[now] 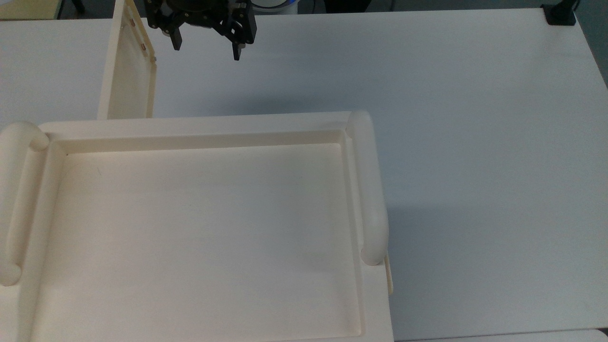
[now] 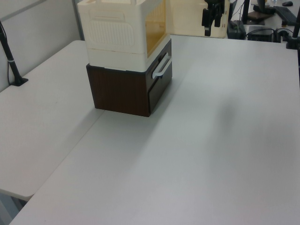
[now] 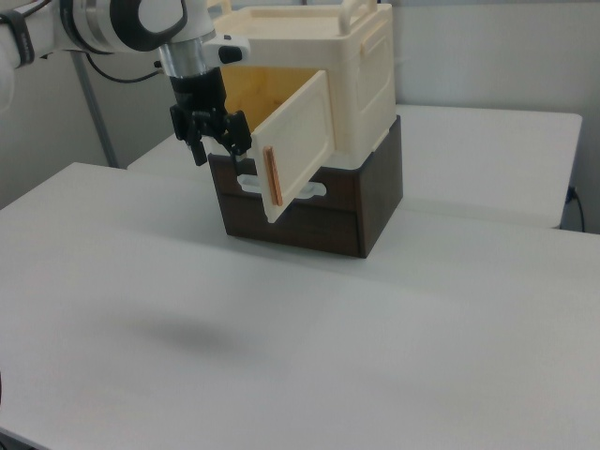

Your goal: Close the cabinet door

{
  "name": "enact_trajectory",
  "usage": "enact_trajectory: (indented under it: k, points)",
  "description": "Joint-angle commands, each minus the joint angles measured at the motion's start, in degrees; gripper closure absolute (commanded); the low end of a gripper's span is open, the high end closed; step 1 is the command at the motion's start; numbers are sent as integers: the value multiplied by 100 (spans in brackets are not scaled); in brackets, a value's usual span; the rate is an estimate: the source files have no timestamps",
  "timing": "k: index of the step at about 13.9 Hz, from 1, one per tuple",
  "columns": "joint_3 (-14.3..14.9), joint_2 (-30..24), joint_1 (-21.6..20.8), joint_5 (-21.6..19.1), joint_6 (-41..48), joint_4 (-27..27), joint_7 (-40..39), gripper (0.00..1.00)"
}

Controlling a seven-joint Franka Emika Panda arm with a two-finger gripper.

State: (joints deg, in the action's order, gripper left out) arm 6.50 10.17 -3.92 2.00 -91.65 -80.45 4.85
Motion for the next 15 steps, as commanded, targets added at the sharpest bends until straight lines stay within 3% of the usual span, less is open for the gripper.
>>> enact_trajectory:
  k: [1,5,6,7,8,11,15]
  points:
    - [-17,-156,-30,21,-160,-261,34,0]
    - [-17,-155,-39,20,-151,-261,33,0]
    - [-17,-155,-39,20,-151,-261,33,5]
    - [-17,-164,-48,29,-151,-243,7,17]
    - [-26,-173,-48,20,-160,-234,-115,45]
    - [-43,-190,-83,12,-186,-77,-178,100]
    - [-131,-427,-144,20,-230,231,-116,100]
